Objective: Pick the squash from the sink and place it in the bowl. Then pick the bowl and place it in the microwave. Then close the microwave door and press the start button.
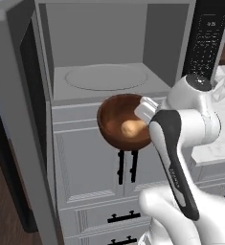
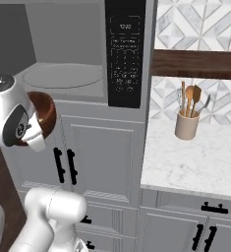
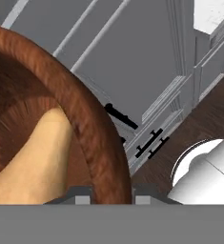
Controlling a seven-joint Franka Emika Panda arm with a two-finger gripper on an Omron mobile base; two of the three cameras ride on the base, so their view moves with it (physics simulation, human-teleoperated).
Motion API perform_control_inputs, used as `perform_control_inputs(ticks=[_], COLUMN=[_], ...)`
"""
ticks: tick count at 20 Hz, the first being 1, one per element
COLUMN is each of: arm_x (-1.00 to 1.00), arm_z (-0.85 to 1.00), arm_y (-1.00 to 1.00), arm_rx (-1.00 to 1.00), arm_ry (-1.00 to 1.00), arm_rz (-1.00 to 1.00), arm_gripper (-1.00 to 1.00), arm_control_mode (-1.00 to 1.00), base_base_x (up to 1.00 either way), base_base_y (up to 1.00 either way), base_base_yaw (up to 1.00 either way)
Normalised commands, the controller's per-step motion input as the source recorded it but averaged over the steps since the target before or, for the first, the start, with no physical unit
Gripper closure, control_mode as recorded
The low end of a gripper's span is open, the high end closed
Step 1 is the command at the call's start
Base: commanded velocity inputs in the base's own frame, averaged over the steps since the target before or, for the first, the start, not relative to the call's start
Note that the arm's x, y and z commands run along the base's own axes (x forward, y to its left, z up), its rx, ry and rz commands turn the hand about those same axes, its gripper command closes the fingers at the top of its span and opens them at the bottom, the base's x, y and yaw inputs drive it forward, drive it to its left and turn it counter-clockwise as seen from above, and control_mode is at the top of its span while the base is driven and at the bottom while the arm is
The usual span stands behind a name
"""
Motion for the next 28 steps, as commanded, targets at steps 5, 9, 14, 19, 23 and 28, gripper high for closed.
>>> perform_control_inputs(ticks=[5, 9, 14, 19, 23, 28], arm_x=[0.51, 0.62, 0.77, 0.8, 0.82, 0.83], arm_z=[0.62, 0.61, 0.33, 0.09, 0.01, 0.0], arm_y=[-0.03, 0.0, 0.0, 0.0, 0.0, 0.0], arm_rx=[0.07, 0.1, 0.05, 0.0, 0.0, 0.01], arm_ry=[-0.07, -0.04, 0.0, 0.0, 0.0, 0.0], arm_rz=[-0.09, -0.09, -0.12, -0.1, -0.03, 0.0], arm_gripper=[1.0, 1.0, 1.0, 1.0, 1.0, 1.0], arm_control_mode=[-1.0, -1.0, -1.0, -1.0, -1.0, -1.0], base_base_x=[0.0, 0.0, 0.0, 0.0, 0.0, 0.0], base_base_y=[0.0, 0.0, 0.0, 0.0, 0.0, 0.0], base_base_yaw=[0.0, 0.0, 0.0, 0.0, 0.0, 0.0])
